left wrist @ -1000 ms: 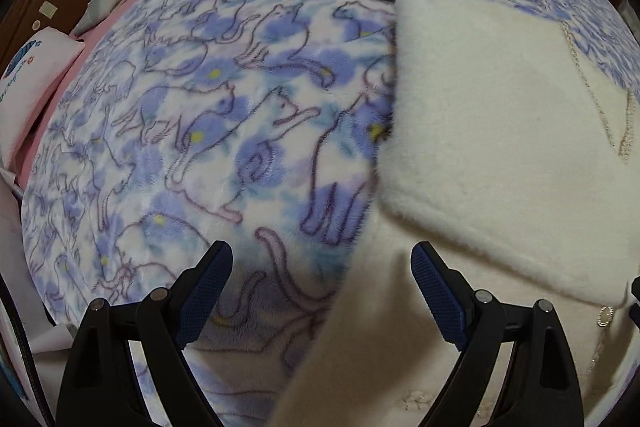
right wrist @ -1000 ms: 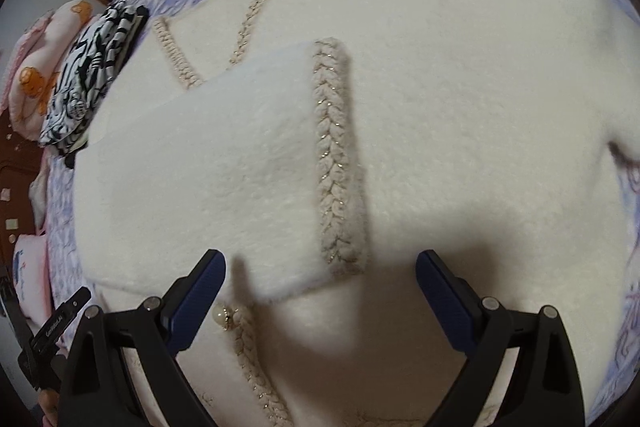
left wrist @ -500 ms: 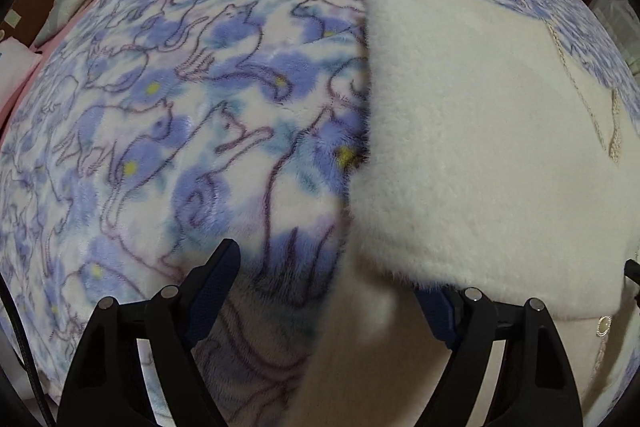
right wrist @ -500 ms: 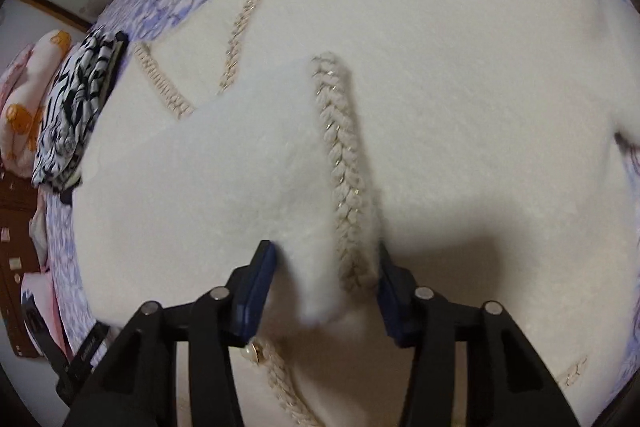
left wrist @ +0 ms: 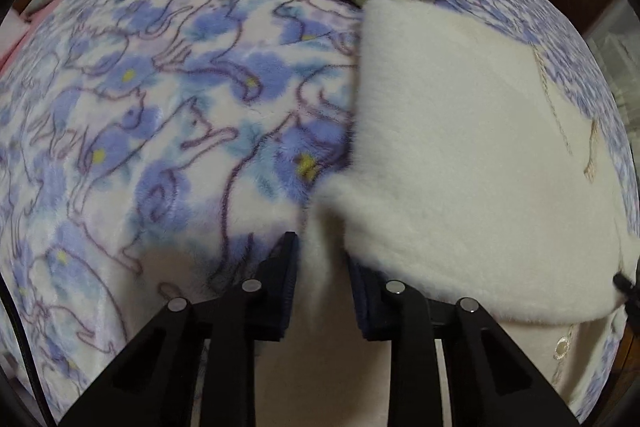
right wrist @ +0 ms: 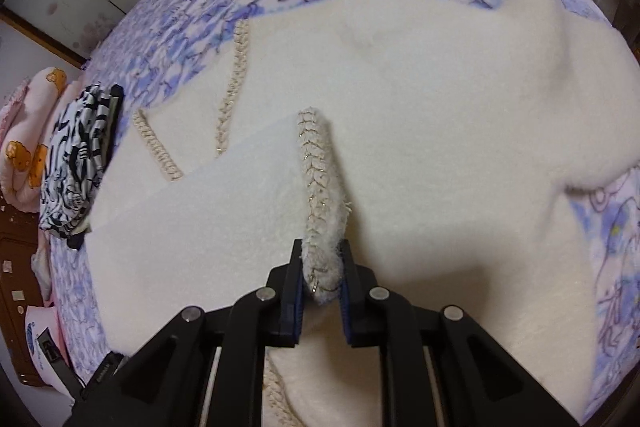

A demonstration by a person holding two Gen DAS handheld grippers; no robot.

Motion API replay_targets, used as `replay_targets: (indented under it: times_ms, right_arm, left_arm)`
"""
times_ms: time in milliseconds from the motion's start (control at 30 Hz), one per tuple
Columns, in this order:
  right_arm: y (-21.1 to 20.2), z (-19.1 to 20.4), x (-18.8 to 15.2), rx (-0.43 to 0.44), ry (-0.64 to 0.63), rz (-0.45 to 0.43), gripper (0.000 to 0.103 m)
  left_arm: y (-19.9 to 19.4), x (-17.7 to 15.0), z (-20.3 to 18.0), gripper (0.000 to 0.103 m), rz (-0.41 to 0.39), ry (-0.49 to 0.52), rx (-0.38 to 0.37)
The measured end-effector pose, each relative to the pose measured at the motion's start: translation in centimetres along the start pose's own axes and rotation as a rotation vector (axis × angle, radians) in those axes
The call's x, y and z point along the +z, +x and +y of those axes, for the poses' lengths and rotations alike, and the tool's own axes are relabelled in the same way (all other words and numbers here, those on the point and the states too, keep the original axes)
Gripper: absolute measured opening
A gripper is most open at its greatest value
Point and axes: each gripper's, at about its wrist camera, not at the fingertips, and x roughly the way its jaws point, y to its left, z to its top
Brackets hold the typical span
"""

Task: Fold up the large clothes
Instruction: 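Lay the folded sleeve flat and open the left tool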

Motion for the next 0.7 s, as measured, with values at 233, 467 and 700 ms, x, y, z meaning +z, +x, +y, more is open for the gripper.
replay_targets:
  times_ms: [233,467,700]
  right_arm:
    - [0.7,-1.0,-0.2,-0.034,-0.019,-0.002,0.014]
    - [0.8,-0.6,-0.3,-0.048,-0.059,0.002,0.014]
    - [-0.4,0.1,-0.4,-0.057,-0.109,-0.013,0.018]
  left_arm:
    - [-0.5,1.7,6.6,0.006,-0.018,-0.266,0.067]
    - [-1.1,1.9,6.7,0.006,-0.003,-0.198,-0.025]
    - [-2.5,2.0,1.3,0.015,-0.014,-0.055,-0.073]
